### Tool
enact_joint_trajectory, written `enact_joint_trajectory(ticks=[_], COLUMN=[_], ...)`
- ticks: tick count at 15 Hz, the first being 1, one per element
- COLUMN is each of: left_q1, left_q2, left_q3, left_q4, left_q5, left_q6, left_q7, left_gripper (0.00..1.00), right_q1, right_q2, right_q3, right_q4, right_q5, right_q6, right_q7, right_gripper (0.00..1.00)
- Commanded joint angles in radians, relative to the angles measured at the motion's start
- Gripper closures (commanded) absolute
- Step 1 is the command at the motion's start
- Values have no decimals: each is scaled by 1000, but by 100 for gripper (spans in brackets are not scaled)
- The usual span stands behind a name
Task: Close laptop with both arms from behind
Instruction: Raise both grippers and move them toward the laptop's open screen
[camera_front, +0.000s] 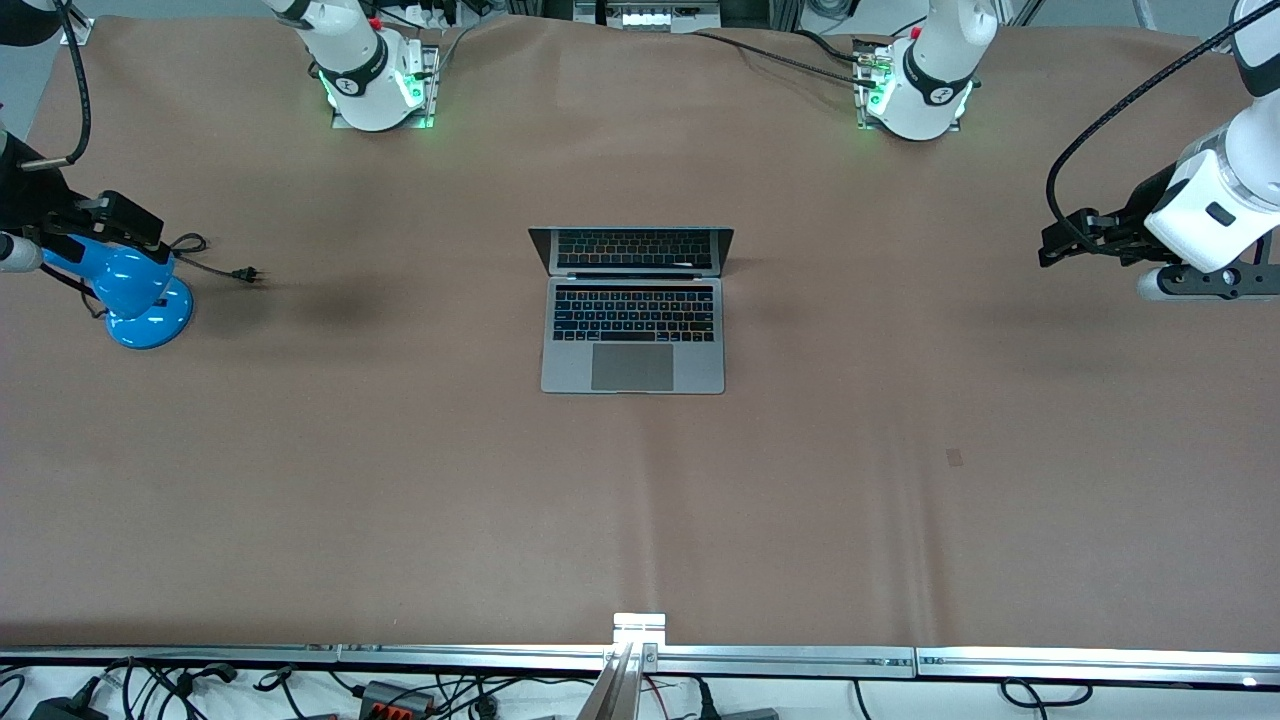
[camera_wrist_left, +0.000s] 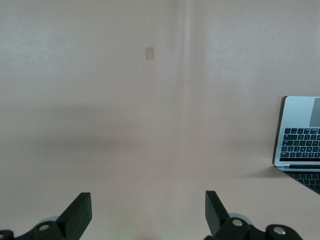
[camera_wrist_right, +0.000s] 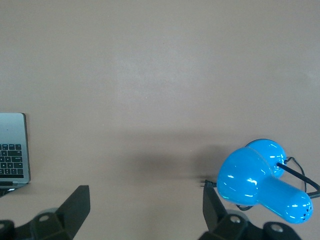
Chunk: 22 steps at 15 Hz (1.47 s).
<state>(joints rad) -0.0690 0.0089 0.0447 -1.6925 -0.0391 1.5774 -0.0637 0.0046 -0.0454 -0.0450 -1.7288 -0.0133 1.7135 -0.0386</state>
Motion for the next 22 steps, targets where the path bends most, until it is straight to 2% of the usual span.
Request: enact_joint_trajectory(ticks=[1,4,5,6,7,8,9,10,12,16,20,22], left_q1=[5,5,3,5,5,5,6,2,1,-6,-17,-28], left_q2=[-18,-17,-18,-18,-18,-17,-20,-20,-20,-12,-7,-7], left_q3=[-6,-8,-8,-8,-8,-6,-6,-11,-29,-31,-31,-69], left_q4=[-3,-7,-6,-6,-6,-6,-7,-4,-4,-3,-6,-9], left_q5=[10,10,10,8,8,8,8,10,12,5,-73,-88], left_q6=[-19,-22,-20,-23,-33,-42,-48,-66,-80,-118,-181,-188], left_q7=[-8,-7,-8,-10,-33,-47,-51,-57,-59,-44,-42,-45], left_gripper=[0,0,8,41,45,46,65,97,99,99,99,99], right_q1=[3,3,3,3,3,3,3,3,5,6,41,95], right_q2=[-16,-16,-16,-16,-16,-16,-16,-14,-13,-7,5,30], right_q3=[-3,-1,2,4,4,4,4,4,5,7,7,7], right_q4=[-12,-11,-11,-11,-11,-11,-11,-6,-3,-2,-6,-18], right_q5=[-10,-10,-10,-10,-8,-11,-10,-10,-8,-4,-1,12], right_q6=[0,-2,-9,-12,-12,-14,-17,-28,-37,-51,-73,-104], right_q7=[-11,-12,-11,-9,-7,-18,-14,-12,-18,-7,-23,-32], right_gripper=[0,0,0,0,0,36,63,76,99,100,100,100])
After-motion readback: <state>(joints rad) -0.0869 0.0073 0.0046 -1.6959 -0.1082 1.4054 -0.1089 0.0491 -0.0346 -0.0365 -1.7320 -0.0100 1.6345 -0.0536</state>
